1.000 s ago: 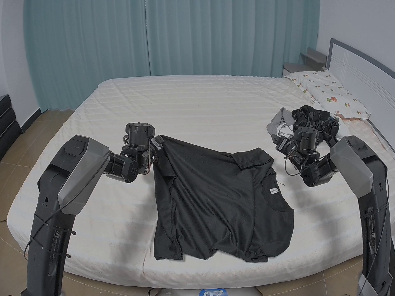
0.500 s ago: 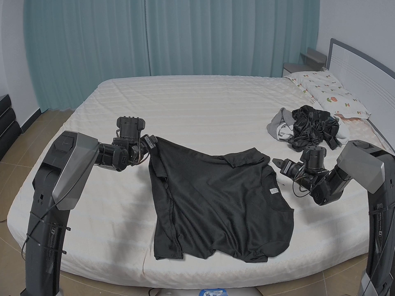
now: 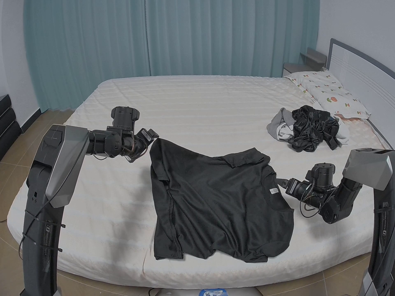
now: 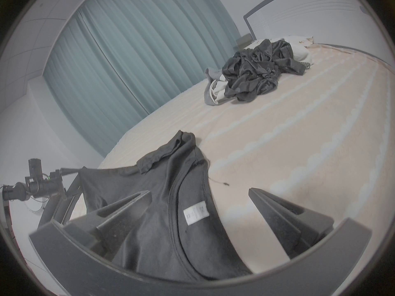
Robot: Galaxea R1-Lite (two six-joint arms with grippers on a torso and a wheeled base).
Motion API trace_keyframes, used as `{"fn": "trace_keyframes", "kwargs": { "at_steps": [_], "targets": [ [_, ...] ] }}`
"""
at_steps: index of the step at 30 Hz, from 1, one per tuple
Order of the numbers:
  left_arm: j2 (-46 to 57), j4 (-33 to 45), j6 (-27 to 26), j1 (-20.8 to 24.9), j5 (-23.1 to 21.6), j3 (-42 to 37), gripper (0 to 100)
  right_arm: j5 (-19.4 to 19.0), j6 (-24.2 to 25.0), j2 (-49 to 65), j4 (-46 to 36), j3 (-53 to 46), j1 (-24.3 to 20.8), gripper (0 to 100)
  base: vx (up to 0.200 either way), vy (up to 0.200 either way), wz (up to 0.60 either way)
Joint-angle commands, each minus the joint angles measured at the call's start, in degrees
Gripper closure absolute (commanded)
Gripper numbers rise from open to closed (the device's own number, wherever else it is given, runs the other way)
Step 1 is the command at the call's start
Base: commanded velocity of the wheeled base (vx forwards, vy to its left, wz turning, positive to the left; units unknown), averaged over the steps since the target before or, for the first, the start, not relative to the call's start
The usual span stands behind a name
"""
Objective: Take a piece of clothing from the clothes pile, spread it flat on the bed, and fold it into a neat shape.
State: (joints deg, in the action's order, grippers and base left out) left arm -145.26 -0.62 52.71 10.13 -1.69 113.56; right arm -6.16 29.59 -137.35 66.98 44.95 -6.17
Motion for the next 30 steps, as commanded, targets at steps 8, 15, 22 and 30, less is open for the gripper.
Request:
{"fn": "trace_keyframes", "kwargs": {
  "at_steps": [8, 15, 22, 30],
  "targets": [
    [2.5, 4.0, 6.0, -1.4, -8.7, 1.0, 0, -1.8, 0.0, 0.7, 1.7, -5.0, 0.9, 0, 0.000, 0.000, 0.00],
    [6.2, 3.5, 5.9, -1.6, -8.1, -6.2, 0, -3.9, 0.0, 2.0, 1.4, -7.2, 2.7, 0, 0.000, 0.000, 0.00],
    [15.1, -10.8, 5.6, -1.3, -10.0, -28.7, 0, -8.6, 0.0, 3.2, 1.4, -12.2, 2.6, 0, 0.000, 0.000, 0.00],
    [23.1, -26.7, 5.6, 0.2, -9.5, -50.9, 0, -9.4, 0.0, 3.1, 1.0, -15.3, -0.1, 0, 0.000, 0.000, 0.00]
  ]
}}
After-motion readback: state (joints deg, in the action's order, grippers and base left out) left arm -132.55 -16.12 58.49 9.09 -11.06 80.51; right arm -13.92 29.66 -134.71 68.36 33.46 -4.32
